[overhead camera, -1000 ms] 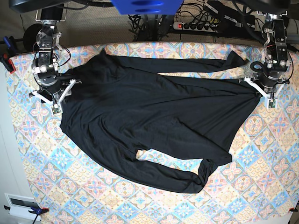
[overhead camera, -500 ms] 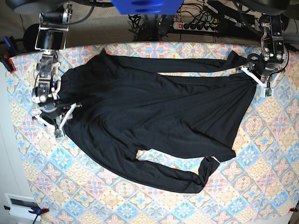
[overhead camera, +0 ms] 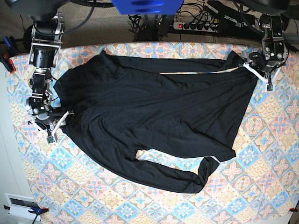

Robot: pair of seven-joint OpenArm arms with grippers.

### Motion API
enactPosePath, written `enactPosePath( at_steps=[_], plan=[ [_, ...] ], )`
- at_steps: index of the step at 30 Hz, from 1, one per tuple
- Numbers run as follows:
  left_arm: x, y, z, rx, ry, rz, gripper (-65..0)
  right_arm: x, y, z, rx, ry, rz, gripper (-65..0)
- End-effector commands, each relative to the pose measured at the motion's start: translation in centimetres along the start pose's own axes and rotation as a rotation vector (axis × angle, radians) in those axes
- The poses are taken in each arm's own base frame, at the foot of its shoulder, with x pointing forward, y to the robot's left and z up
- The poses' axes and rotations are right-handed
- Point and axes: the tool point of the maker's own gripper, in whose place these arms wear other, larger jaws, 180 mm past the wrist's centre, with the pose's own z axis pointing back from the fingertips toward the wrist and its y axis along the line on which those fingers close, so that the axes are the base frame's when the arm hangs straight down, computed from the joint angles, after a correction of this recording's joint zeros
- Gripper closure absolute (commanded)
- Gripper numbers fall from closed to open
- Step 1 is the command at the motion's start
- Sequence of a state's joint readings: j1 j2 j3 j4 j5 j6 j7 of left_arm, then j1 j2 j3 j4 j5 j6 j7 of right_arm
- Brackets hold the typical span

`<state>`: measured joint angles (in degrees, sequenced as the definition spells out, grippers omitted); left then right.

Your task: Layout the t-shirt on the table in an organized manner, then fold the t-shirt properly

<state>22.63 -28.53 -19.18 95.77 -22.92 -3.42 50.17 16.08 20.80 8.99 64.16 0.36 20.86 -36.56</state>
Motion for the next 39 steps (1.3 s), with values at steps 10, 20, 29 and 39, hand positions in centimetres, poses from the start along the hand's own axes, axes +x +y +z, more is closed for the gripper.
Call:
enactPosePath(
  at_steps=[10,20,29,39],
  plan=[
    [2.7,0.4,0.5,0.008,-0.069,-0.002,-23.4,2.1,-1.5,0.6,-0.027,-0.058,0.0,-32.0],
    [2.8,0.4,0.6,0.007,-0.073,0.002,-23.4,4.5,-1.7,1.7,-0.044,-0.126,0.024,-32.0],
    [4.2,1.2,2.6,0.029,-0.185,0.169,-23.4,4.0,1.0,0.8,0.017,-0.094,0.095,-32.0],
    [5.3,0.2,3.5,0.013,-0.235,0.172,-23.4,-1.0,4.5,-2.2,0.114,0.0,0.129,-32.0]
  ],
)
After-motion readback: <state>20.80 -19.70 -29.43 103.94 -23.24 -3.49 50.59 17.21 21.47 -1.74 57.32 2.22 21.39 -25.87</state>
